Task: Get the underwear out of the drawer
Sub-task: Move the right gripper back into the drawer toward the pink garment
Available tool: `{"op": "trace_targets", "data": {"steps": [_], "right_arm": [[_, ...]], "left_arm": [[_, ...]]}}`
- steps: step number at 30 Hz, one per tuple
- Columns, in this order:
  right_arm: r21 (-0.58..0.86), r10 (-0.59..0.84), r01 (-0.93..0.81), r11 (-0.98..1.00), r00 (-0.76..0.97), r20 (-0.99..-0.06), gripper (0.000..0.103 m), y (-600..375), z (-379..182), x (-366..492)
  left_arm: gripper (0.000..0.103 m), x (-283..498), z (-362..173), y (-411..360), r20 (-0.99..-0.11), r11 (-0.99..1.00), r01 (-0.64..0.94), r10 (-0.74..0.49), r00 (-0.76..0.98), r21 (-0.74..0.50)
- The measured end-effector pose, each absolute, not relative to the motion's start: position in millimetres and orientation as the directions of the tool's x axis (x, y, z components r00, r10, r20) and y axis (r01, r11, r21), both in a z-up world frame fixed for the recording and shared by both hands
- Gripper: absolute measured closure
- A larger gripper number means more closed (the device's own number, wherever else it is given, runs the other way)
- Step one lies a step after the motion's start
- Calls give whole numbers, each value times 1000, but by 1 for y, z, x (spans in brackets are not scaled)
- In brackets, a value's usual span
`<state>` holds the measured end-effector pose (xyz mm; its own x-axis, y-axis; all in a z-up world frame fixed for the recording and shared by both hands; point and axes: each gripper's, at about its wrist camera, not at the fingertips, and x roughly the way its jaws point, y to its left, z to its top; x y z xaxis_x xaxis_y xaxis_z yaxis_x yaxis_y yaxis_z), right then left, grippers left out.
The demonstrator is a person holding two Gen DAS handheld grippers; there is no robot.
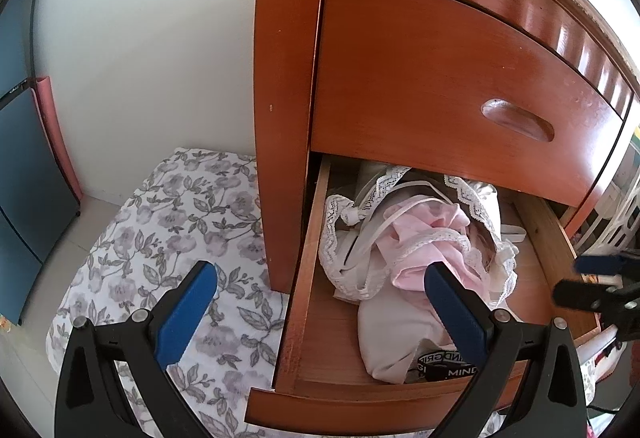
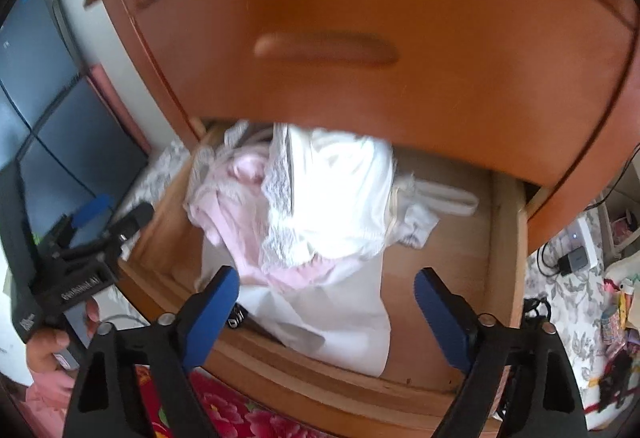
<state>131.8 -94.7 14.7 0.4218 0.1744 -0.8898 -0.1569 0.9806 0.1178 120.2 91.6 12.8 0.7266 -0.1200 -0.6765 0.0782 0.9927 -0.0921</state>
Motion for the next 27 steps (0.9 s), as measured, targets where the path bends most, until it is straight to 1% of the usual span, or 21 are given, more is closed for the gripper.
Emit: {"op": "trace_targets", "data": {"steps": [4, 5, 9, 14, 17, 21, 25, 27], "right_arm": [[159, 214, -177, 971, 362, -907, 27, -84, 2, 139], [169, 226, -188, 967, 346, -911, 31, -80, -1, 140], [177, 241, -241, 954, 270, -932, 39, -64, -15, 142], [208, 261, -253, 945, 200, -944, 44, -57, -24, 150], [235, 284, -267, 935, 164, -945, 44, -51, -26, 154], [247, 301, -272, 930, 175, -938, 44, -39, -25, 162], [275, 332, -281, 919, 179, -926, 48, -26, -26, 169], [253, 315, -292, 922, 187, -931, 54, -20, -30, 173]], "left_arm": [[0, 121, 12, 95, -679, 993, 63, -114, 726, -100], [0, 122, 11, 97, -680, 993, 58, -112, 724, -102], [0, 123, 9, 100, -686, 993, 46, -106, 720, -106], [0, 123, 9, 101, -685, 993, 48, -109, 720, -108], [0, 124, 9, 101, -684, 993, 45, -109, 721, -111], [0, 125, 8, 100, -689, 993, 38, -104, 717, -111], [0, 125, 8, 102, -691, 993, 31, -101, 716, -114], [0, 126, 8, 103, -693, 993, 27, -100, 714, -115]]}}
